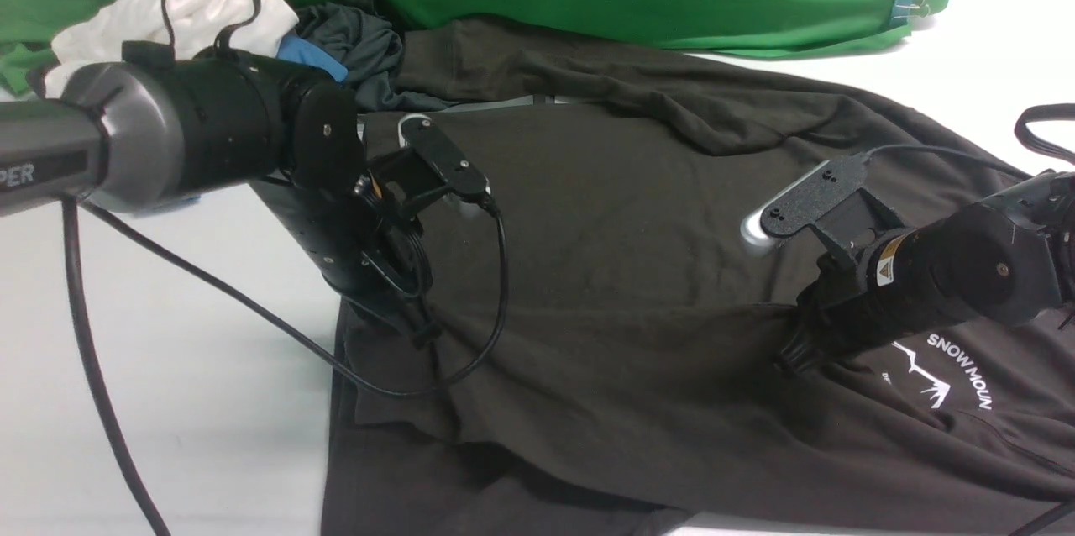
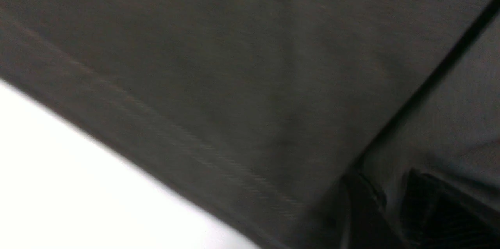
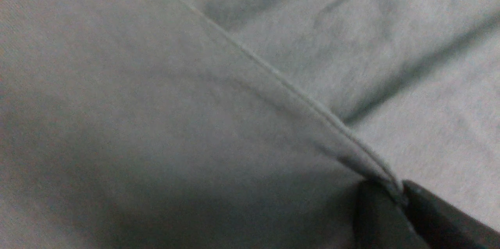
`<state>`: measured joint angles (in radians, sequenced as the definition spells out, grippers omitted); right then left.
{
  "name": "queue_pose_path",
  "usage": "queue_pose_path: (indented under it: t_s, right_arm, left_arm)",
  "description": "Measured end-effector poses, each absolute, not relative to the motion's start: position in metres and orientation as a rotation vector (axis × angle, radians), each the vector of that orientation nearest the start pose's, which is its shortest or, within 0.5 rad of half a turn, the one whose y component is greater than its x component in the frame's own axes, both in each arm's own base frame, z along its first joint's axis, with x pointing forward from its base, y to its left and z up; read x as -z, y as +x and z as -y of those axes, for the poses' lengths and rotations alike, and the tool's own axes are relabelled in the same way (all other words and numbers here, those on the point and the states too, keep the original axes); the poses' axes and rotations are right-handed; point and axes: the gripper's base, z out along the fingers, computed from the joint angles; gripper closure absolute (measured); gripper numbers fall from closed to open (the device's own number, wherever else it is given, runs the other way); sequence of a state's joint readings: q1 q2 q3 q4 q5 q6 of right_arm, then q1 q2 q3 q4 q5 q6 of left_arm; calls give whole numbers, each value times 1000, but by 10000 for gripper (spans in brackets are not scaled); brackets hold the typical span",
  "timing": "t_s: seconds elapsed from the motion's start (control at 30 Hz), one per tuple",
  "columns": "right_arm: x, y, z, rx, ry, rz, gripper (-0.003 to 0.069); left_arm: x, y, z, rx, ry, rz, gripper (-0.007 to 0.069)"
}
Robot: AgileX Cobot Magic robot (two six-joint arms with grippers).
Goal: Fold a long-sleeved shirt on a white desktop.
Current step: 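Fold the left side of the black T-shirt inward over its body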
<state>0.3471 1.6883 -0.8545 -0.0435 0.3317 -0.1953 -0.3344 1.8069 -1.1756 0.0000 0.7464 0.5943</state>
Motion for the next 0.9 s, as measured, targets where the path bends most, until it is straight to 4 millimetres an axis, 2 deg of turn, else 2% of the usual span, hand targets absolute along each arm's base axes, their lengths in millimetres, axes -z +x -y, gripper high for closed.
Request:
queue_pose_path:
  t_s: [0.17,0.23,0.3,0.33,0.4,0.43,0.5,0.53,0.6,0.67,0.77,0.9]
  right_arm:
    - [-165,296,-106,-18,-753,-2521,480]
    - [-166,297,-106,-19,-736,-2523,398]
    - [-168,296,-105,-15,-733,-2521,365]
    - [-171,295,-104,-11,-723,-2515,325]
    - [-181,293,-102,-6,-700,-2505,283]
    - [-188,291,-101,-9,-682,-2496,275]
    - [-200,286,-99,-21,-622,-2496,268]
    - [-208,280,-98,-32,-579,-2515,267]
    - [-217,271,-99,-41,-555,-2535,266]
    - [-224,257,-103,-45,-574,-2571,265]
    - [-227,235,-115,-48,-685,-2594,265]
    - [-231,217,-134,-74,-826,-2558,265]
  left_arm:
    - [-191,337,113,-118,1276,-2559,269]
    - [-196,337,111,-138,1213,-2574,197]
    - [-201,336,110,-146,1176,-2574,179]
    - [-210,334,109,-151,1133,-2564,165]
    - [-227,328,106,-149,1069,-2557,187]
    - [-236,324,105,-141,1053,-2549,222]
    - [-247,315,104,-98,1034,-2559,308]
    - [-252,306,104,-47,1035,-2574,401]
    - [-250,293,107,59,1057,-2621,505]
    - [-238,281,109,154,1125,-2651,578]
    - [-220,271,109,197,1329,-2582,580]
    - [-203,267,106,108,1628,-2356,469]
